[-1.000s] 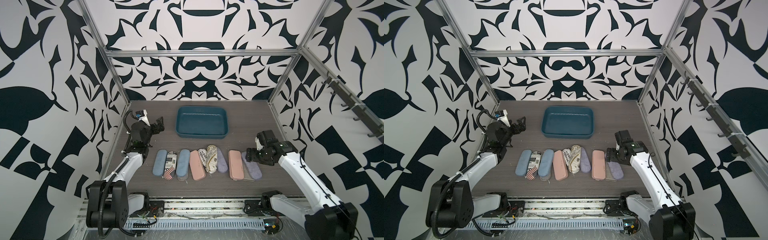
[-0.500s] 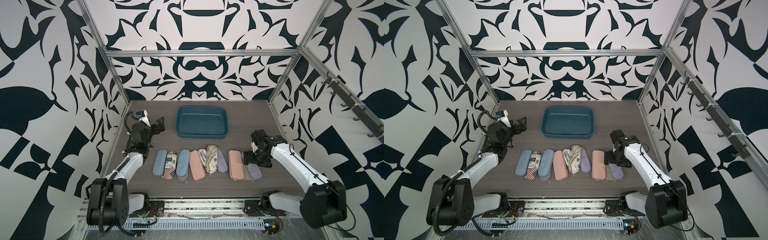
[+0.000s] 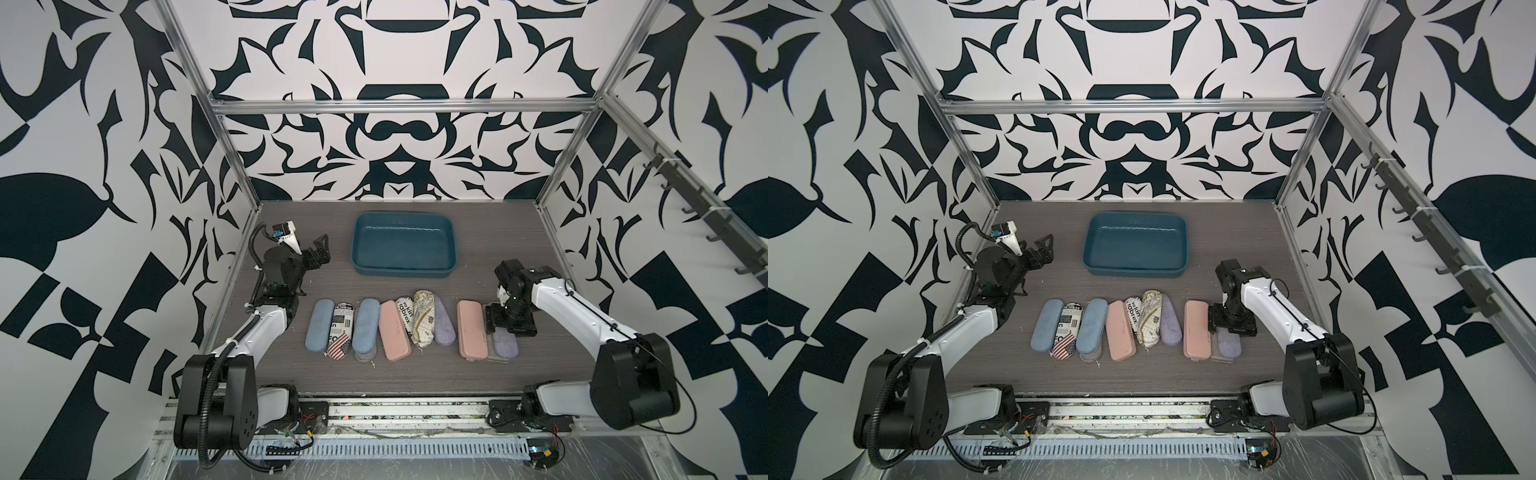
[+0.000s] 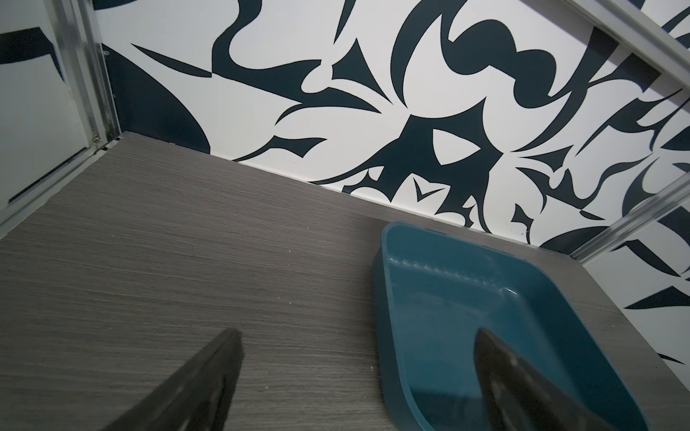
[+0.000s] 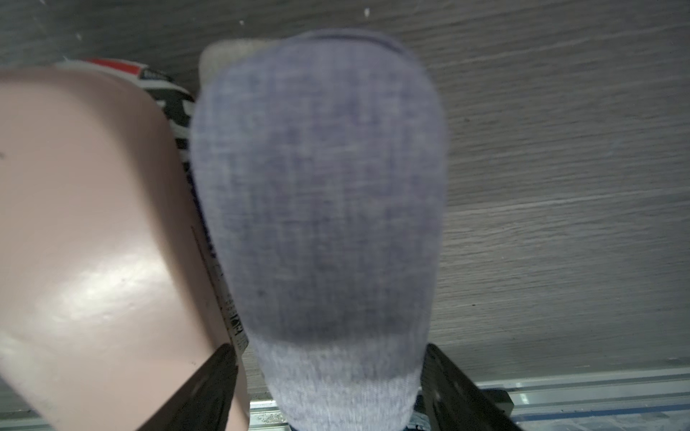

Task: Put the glasses cases into the storage boxes
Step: Pick up the glasses case.

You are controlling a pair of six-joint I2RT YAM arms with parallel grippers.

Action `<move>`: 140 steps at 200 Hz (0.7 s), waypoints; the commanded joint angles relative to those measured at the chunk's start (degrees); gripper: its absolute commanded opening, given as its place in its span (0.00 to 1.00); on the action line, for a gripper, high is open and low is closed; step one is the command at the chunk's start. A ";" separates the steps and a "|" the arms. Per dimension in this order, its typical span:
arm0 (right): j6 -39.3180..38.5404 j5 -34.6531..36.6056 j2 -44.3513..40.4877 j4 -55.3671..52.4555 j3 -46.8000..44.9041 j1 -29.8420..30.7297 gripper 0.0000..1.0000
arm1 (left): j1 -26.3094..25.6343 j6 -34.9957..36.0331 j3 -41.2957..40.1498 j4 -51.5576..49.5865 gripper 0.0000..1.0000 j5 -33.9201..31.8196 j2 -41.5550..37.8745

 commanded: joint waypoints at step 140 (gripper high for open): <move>2.45 6.04 -0.79 -3.49 3.14 0.66 0.35 | -0.22 -0.23 -1.01 3.02 0.99 0.29 4.17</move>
